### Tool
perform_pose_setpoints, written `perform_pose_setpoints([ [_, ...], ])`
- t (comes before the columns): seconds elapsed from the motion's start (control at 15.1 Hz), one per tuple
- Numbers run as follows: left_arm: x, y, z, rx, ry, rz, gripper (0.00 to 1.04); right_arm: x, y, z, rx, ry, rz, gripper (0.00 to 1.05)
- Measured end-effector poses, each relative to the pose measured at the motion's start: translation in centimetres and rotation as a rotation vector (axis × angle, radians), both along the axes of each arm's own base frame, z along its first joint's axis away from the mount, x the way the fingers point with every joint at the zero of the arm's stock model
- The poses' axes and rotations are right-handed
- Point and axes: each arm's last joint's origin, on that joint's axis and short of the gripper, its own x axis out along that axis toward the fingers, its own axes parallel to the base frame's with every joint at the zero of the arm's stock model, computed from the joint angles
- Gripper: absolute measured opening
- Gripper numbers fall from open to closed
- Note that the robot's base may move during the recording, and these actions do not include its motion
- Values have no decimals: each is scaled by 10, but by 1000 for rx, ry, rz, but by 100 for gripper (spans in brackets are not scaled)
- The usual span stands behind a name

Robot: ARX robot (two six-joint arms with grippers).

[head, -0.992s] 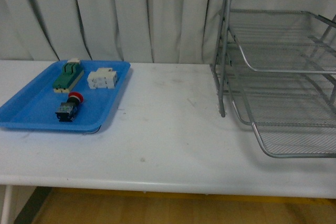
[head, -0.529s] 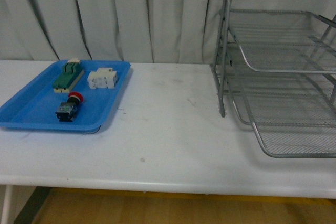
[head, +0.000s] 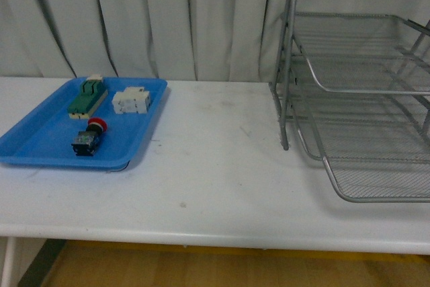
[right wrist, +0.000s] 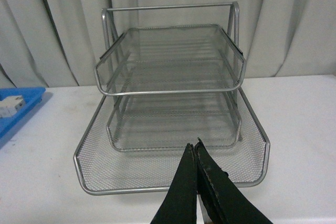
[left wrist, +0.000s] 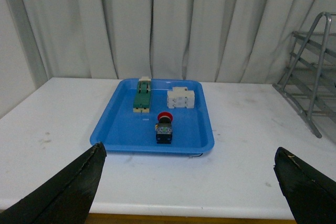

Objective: Place button on rack with both arms

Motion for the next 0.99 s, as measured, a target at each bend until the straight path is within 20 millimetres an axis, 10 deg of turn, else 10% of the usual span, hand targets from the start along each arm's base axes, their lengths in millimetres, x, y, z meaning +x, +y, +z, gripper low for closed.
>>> perform_pose_setpoints([
  [0.99,0,0,0,0,0,0,98,-25,13,5,-17,-22,1,2],
])
